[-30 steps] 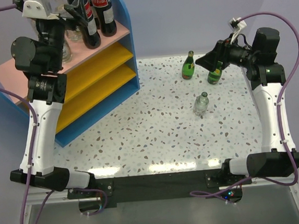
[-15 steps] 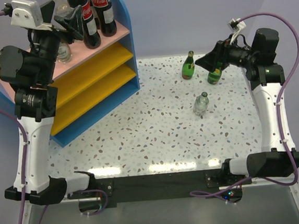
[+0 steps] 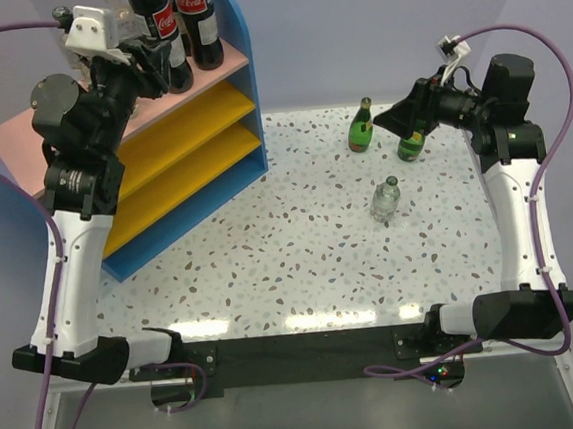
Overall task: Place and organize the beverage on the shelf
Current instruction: Place the drink on the shelf.
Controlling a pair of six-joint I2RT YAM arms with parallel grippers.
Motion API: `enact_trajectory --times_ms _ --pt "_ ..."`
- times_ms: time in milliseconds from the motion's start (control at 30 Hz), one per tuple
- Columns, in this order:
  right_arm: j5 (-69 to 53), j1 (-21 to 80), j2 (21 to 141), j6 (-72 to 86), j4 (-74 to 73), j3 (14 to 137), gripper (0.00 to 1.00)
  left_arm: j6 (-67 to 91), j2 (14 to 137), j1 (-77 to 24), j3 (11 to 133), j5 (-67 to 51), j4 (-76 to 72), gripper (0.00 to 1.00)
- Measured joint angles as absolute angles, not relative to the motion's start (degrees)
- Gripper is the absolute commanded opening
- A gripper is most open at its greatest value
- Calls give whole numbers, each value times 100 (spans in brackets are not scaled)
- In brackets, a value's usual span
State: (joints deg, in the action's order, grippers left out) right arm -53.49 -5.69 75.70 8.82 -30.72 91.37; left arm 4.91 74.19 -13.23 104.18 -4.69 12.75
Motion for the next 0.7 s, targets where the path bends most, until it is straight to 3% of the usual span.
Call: enact_trajectory --times_ms 700 --pt "-5347 -607 7570 880 -3072 9135 81 390 7826 -1323 10237 64 1562 47"
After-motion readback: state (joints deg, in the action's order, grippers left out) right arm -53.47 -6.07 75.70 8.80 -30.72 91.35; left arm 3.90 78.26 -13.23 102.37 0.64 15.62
